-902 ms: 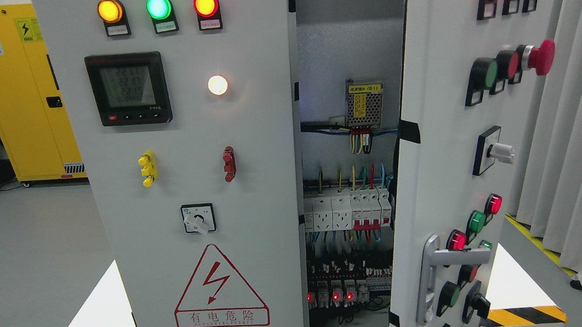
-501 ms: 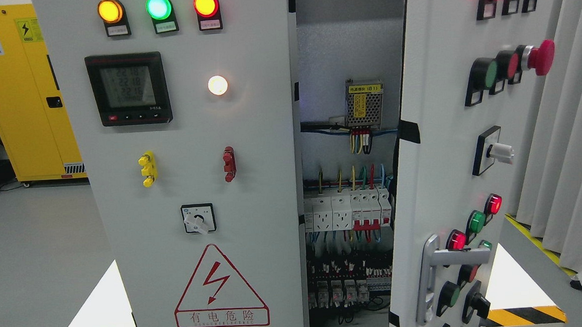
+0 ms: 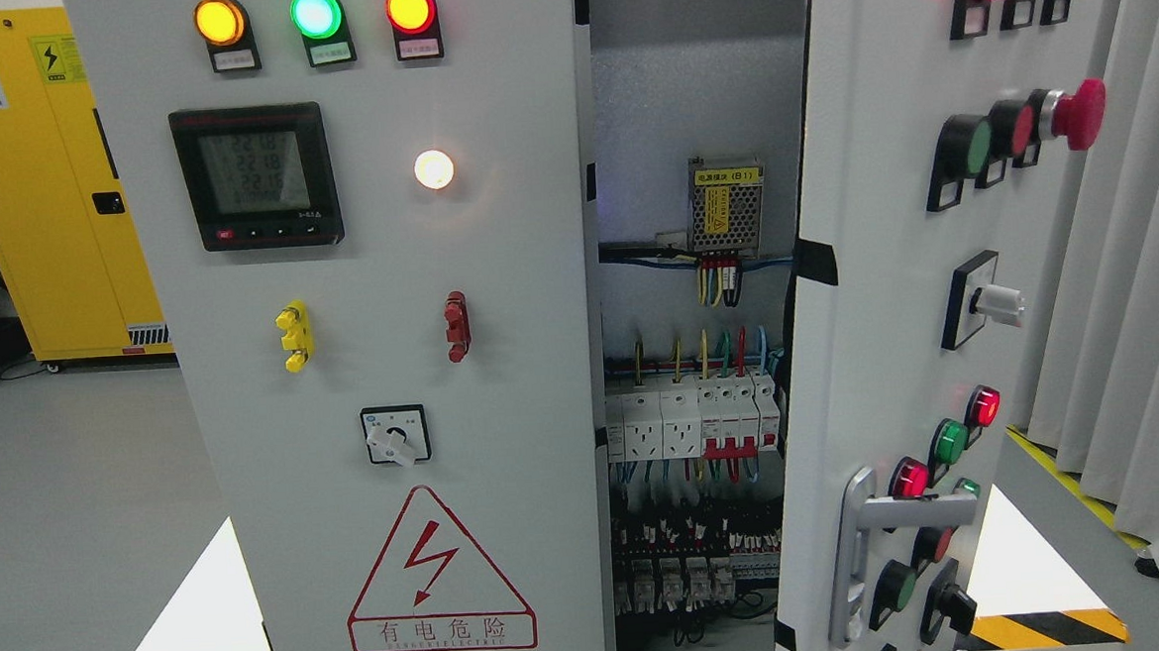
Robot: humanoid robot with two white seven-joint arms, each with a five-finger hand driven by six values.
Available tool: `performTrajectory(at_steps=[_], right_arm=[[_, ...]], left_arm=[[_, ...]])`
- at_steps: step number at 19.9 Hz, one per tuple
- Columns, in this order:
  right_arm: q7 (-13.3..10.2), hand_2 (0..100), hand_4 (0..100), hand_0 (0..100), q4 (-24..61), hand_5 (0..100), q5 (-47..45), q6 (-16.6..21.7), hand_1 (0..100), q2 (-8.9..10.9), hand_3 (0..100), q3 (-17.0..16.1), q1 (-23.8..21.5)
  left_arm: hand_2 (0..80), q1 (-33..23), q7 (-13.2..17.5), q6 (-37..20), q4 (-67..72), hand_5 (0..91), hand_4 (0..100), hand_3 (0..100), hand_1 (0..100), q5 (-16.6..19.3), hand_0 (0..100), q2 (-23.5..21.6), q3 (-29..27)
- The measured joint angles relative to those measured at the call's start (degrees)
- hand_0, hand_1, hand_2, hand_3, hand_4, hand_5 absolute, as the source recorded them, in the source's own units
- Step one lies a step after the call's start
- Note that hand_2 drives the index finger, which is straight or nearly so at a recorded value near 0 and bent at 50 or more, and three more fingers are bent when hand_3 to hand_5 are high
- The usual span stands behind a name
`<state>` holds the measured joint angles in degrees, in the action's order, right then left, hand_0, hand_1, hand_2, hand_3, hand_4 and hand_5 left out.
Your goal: Open door with both hands
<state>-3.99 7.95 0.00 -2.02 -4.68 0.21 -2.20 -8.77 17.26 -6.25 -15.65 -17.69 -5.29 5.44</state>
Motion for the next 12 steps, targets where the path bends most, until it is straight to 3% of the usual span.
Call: performTrajectory(at_steps=[3, 5, 8, 12], right_arm=[[0.0, 4, 0, 0, 0.0, 0, 0.0, 0.0, 50, -0.01, 0, 0.0, 0.0], [0.0, 4, 0, 0, 0.0, 0, 0.0, 0.0, 50, -0.02, 0, -0.1, 0.0], [0.0, 4, 0, 0, 0.0, 0, 0.0, 0.0, 50, -0.04, 0, -0.1, 0.0], [0.1, 4, 0, 0, 0.0, 0, 0.0, 0.0, 50, -0.04, 0, -0.1, 0.0]], left_arm=[[0.0, -1.0, 16.1, -0.1, -4.4, 0.0, 0, 0, 56, -1.6, 12, -1.5, -1.3], [0.0, -1.9, 22.5, -0.3, -8.1, 0.0, 0, 0, 56, -2.3, 12, -2.5, -2.0], [0.0, -3.5, 27.1, -0.3, -14.1, 0.0, 0, 0, 56, -3.3, 12, -4.3, -2.8], [0.0, -5.3, 30.2, -2.2, -23.4, 0.0, 0, 0, 56, -4.3, 12, -7.1, -3.6]])
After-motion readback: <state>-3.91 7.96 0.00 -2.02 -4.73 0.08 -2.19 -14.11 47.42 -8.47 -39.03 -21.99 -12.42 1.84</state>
